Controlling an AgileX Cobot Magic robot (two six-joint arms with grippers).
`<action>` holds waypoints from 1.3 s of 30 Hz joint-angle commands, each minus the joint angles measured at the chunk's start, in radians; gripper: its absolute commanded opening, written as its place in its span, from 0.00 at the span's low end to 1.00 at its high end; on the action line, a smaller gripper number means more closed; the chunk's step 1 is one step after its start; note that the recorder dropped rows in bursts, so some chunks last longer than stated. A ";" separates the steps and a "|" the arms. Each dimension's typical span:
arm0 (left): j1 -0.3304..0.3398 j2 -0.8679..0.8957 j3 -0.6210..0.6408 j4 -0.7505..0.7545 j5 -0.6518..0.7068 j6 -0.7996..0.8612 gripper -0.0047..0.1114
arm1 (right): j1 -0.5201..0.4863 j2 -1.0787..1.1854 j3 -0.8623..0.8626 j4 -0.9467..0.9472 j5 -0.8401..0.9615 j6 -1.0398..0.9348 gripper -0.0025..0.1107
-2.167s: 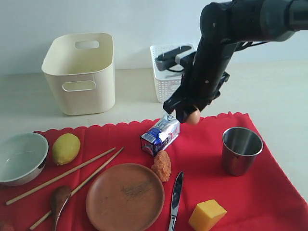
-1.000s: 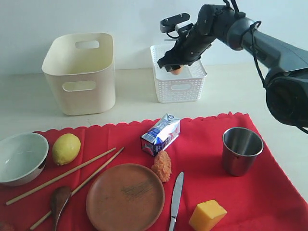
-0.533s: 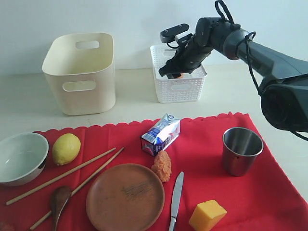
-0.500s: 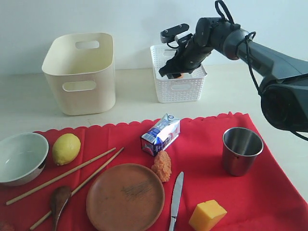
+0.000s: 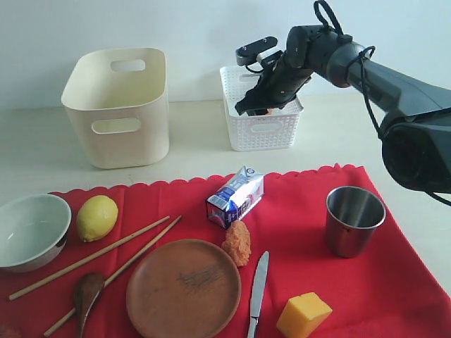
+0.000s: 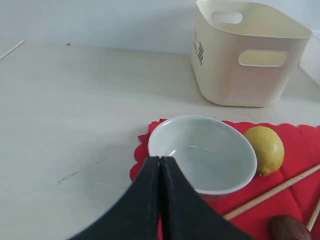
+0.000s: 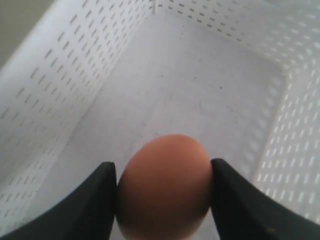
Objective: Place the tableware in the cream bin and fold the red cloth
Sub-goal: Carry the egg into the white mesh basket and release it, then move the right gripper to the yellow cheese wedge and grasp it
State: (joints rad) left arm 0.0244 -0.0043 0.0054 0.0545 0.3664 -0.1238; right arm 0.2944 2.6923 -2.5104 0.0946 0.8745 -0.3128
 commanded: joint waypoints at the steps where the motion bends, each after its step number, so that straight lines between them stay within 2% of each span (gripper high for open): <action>1: 0.000 0.004 -0.005 0.005 -0.010 -0.001 0.04 | -0.005 -0.010 -0.008 -0.016 0.016 0.003 0.53; 10: 0.000 0.004 -0.005 0.005 -0.010 -0.001 0.04 | -0.005 -0.144 -0.008 -0.013 0.134 0.011 0.66; 16: 0.000 0.004 -0.005 0.005 -0.010 -0.001 0.04 | -0.005 -0.229 -0.008 0.120 0.347 0.011 0.70; 19: 0.000 0.004 -0.005 0.005 -0.010 -0.001 0.04 | -0.003 -0.262 0.006 0.138 0.347 0.060 0.71; 22: 0.000 0.004 -0.005 0.005 -0.010 -0.001 0.04 | 0.009 -0.338 0.114 0.176 0.347 0.068 0.71; 29: 0.000 0.004 -0.005 0.005 -0.010 -0.001 0.04 | 0.065 -0.523 0.370 0.116 0.347 0.072 0.71; 32: 0.000 0.004 -0.005 0.005 -0.010 -0.001 0.04 | 0.079 -0.623 0.531 0.095 0.347 0.080 0.71; 39: 0.000 0.004 -0.005 0.005 -0.010 -0.001 0.04 | 0.089 -0.840 0.903 0.090 0.180 0.071 0.71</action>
State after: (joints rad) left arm 0.0244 -0.0043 0.0054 0.0545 0.3664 -0.1238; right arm 0.3809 1.9353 -1.7357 0.1908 1.1252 -0.2359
